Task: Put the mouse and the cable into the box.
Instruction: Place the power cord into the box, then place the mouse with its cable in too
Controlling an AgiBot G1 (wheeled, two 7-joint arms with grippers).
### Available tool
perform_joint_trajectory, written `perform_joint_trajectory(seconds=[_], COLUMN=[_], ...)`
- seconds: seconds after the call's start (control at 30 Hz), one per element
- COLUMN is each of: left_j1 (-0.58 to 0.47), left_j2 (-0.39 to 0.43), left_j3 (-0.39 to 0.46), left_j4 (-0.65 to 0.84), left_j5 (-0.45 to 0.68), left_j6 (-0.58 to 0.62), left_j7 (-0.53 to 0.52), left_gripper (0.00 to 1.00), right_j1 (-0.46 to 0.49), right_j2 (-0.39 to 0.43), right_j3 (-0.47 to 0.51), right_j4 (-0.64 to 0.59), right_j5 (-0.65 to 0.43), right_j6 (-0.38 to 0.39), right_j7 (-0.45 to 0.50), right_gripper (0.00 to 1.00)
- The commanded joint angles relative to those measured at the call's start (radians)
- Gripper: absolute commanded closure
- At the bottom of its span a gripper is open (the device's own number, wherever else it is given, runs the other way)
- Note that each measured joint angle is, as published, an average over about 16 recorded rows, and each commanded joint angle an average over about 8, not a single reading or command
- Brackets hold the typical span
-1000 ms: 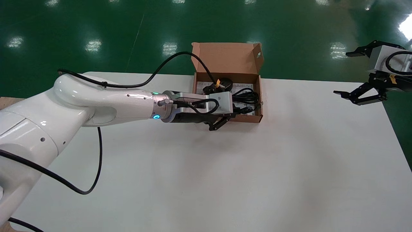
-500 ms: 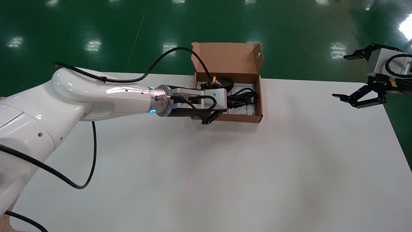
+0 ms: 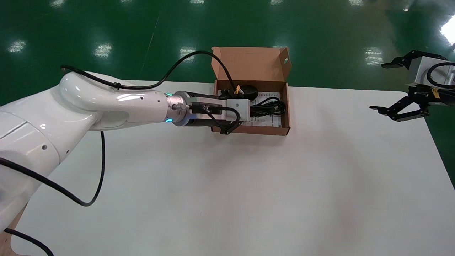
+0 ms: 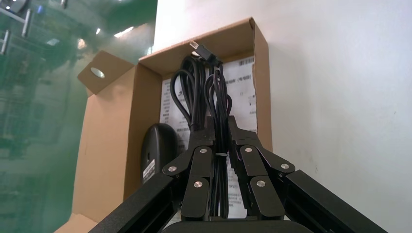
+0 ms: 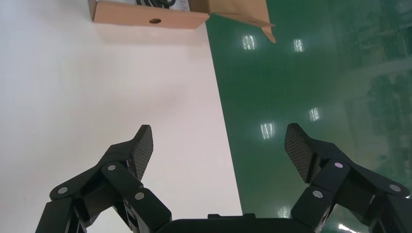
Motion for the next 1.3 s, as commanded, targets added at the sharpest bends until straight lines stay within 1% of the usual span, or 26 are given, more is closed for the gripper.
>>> perform_joint_trajectory(seconds=[0.03,0.1,0.13,0.37,0.4,0.67,0.93,1.07,1.3], left_j1=[0.000,-0.001,-0.002,0.000,0.000,-0.001,0.006,0.034,0.108], left_j2=[0.000,0.000,0.000,0.001,0.001,0.000,-0.008,-0.041,-0.127], left_j3=[0.006,0.010,0.013,0.025,0.026,0.033,0.020,-0.029,-0.157], left_j4=[-0.001,-0.004,-0.005,-0.011,-0.011,-0.012,-0.021,-0.058,-0.158], left_j5=[0.001,0.000,0.000,-0.008,-0.010,-0.016,-0.018,-0.024,-0.042], left_j6=[-0.008,-0.016,-0.021,-0.041,-0.042,-0.049,-0.040,-0.006,0.085], left_j7=[0.005,0.011,0.014,0.030,0.031,0.033,0.024,-0.010,-0.101], left_gripper=[1.00,1.00,0.95,0.08,0.00,0.00,0.00,0.00,0.00], right_j1=[0.001,0.002,0.003,-0.003,-0.006,-0.039,-0.039,-0.073,-0.172], right_j2=[0.001,0.002,0.002,-0.005,-0.006,-0.016,-0.013,-0.003,0.026], right_j3=[-0.002,-0.004,-0.005,-0.006,-0.005,0.019,0.018,0.040,0.101], right_j4=[0.000,0.000,-0.001,-0.001,-0.001,-0.005,0.005,0.054,0.196], right_j5=[-0.003,-0.006,-0.008,-0.008,-0.006,0.030,0.029,0.054,0.127], right_j6=[0.002,0.004,0.004,0.002,0.001,-0.039,-0.031,-0.040,-0.062], right_j7=[-0.001,-0.001,0.000,0.000,-0.001,-0.008,0.000,0.038,0.149], right_gripper=[0.00,0.00,0.00,0.00,0.00,0.00,0.00,0.00,0.00])
